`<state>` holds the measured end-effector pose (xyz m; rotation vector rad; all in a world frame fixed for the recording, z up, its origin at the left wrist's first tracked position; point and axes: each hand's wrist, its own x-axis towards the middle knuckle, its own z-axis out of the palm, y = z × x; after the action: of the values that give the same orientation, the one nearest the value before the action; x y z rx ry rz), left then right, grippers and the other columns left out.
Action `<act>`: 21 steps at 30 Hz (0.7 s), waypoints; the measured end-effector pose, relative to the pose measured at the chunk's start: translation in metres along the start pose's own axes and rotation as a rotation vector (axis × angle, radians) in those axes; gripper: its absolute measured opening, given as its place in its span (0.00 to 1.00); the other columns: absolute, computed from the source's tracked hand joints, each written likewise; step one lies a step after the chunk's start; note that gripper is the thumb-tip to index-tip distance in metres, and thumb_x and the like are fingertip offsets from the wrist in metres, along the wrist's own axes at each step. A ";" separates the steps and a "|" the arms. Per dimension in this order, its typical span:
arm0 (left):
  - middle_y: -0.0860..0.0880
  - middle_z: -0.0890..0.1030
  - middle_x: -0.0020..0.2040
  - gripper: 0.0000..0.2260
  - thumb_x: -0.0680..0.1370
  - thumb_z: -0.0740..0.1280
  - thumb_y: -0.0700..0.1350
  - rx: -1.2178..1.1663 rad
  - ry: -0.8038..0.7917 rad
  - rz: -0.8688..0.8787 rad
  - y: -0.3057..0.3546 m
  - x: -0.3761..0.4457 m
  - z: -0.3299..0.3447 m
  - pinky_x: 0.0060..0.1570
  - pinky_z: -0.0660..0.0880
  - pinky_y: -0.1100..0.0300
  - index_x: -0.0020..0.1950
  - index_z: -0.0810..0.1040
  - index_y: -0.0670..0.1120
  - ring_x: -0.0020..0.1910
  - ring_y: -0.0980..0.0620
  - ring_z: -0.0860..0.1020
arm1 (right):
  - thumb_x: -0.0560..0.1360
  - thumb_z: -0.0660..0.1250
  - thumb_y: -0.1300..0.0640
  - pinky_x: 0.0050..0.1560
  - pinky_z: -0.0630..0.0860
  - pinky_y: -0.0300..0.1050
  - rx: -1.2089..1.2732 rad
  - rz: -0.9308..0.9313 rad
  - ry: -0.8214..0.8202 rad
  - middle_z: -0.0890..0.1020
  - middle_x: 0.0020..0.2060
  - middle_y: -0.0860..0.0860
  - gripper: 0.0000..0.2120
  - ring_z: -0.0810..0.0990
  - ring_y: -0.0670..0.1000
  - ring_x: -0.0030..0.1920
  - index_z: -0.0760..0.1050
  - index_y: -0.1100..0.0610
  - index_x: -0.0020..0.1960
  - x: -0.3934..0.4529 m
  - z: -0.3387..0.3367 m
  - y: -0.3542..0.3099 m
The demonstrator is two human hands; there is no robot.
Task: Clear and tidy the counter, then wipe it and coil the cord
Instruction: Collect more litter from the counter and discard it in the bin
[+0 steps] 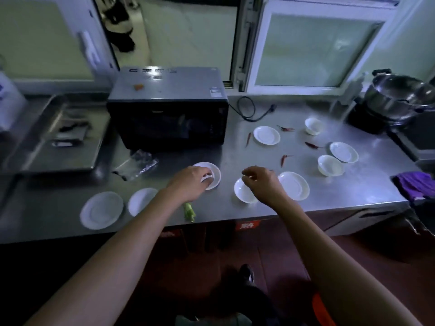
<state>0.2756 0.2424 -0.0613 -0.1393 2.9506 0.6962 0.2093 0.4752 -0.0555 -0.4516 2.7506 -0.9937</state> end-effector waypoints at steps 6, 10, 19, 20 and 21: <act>0.53 0.82 0.58 0.13 0.80 0.62 0.55 -0.061 0.075 -0.125 -0.029 0.012 -0.024 0.56 0.77 0.50 0.62 0.79 0.54 0.57 0.50 0.79 | 0.78 0.67 0.55 0.52 0.73 0.41 0.021 -0.117 -0.096 0.85 0.54 0.51 0.11 0.82 0.51 0.55 0.82 0.55 0.59 0.046 0.021 -0.034; 0.51 0.83 0.56 0.13 0.81 0.64 0.54 -0.039 0.127 -0.175 -0.041 0.027 -0.041 0.52 0.76 0.56 0.61 0.80 0.51 0.55 0.50 0.80 | 0.77 0.68 0.56 0.54 0.74 0.41 0.043 -0.169 -0.123 0.85 0.54 0.51 0.11 0.82 0.52 0.55 0.82 0.54 0.59 0.085 0.028 -0.049; 0.51 0.83 0.54 0.13 0.80 0.65 0.54 0.032 0.270 -0.298 -0.078 0.053 -0.080 0.52 0.77 0.53 0.62 0.80 0.52 0.54 0.48 0.80 | 0.75 0.71 0.59 0.55 0.78 0.40 0.104 -0.410 -0.158 0.86 0.51 0.49 0.12 0.85 0.48 0.50 0.83 0.56 0.58 0.161 0.041 -0.092; 0.51 0.83 0.55 0.13 0.80 0.65 0.54 0.030 0.288 -0.317 -0.083 0.054 -0.087 0.53 0.77 0.52 0.62 0.80 0.52 0.55 0.47 0.80 | 0.75 0.71 0.60 0.54 0.78 0.39 0.104 -0.454 -0.157 0.86 0.51 0.50 0.11 0.85 0.49 0.50 0.83 0.57 0.57 0.167 0.043 -0.100; 0.51 0.83 0.56 0.14 0.80 0.65 0.54 0.029 0.305 -0.331 -0.088 0.055 -0.094 0.54 0.77 0.51 0.62 0.80 0.52 0.56 0.47 0.80 | 0.75 0.72 0.60 0.55 0.78 0.40 0.105 -0.488 -0.161 0.86 0.50 0.51 0.11 0.85 0.49 0.49 0.83 0.57 0.57 0.174 0.045 -0.109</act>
<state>0.2232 0.1182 -0.0236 -0.7761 3.0970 0.6314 0.0824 0.3094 -0.0314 -1.1657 2.4785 -1.1328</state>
